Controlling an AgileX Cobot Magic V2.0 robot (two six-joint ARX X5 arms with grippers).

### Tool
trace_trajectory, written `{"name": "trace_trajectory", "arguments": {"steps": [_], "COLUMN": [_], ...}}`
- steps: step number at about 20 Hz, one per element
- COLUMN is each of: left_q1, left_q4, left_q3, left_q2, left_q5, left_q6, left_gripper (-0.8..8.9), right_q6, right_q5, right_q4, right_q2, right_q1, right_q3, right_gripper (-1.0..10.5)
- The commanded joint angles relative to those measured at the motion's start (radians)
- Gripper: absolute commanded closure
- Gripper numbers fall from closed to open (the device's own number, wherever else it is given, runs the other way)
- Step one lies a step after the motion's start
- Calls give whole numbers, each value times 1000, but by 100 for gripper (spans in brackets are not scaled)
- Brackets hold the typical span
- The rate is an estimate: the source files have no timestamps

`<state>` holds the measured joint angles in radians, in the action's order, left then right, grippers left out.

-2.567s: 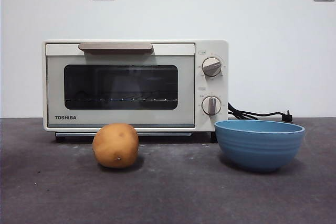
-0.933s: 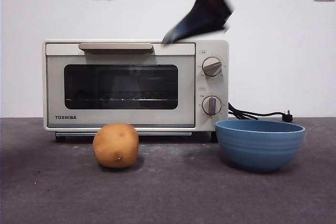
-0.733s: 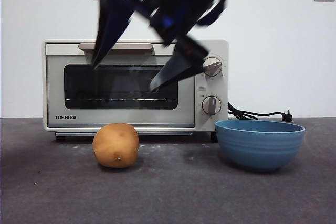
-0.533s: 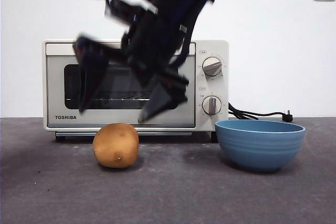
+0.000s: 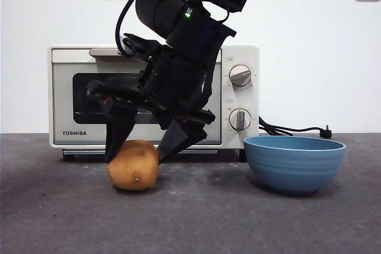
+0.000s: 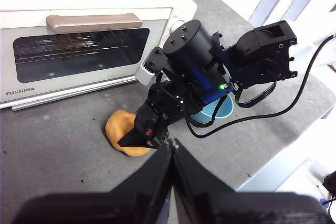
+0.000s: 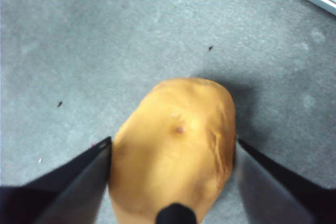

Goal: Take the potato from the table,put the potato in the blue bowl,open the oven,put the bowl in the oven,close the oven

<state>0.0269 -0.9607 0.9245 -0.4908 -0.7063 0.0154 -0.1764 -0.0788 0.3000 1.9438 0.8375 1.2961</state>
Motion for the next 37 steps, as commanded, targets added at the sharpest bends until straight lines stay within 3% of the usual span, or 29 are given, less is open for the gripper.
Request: {"name": "trace_trajectory", "arguments": {"steps": [1,5,7,10,17,21,26,34,35,37], "left_q1": [-2,-2,-2,-2,-2,-2,-2,-2,-2,-2], "left_q4": [2,2,2,2,2,2,2,1,2,2], "left_q3": [-1,-1,-1,-1,-1,-1,-1,-1,-1,-1], "left_q2": [2,2,2,2,2,2,2,2,2,2], "left_q5": [1,2,2,2,2,2,4,8,8,8], "left_q6": [12,14,15,15,15,15,15,15,15,15], "left_gripper": [821,821,821,821,821,821,821,821,821,821], "right_q6": [-7,1,44,93,143,140,117,122,122,121], "right_q5": [0,8,21,105,103,51,29,33,33,33], "right_q4": [7,61,127,231,479,373,189,135,134,136], "right_q2": [18,-55,-149,-312,-503,-504,-475,-365,-365,-367], "right_q1": [2,0,-2,-26,-222,-302,-314,-322,-321,-322], "right_q3": [3,3,3,3,-26,-176,-348,-379,-379,-379], "right_gripper": [956,956,956,956,957,958,958,939,899,695]}}
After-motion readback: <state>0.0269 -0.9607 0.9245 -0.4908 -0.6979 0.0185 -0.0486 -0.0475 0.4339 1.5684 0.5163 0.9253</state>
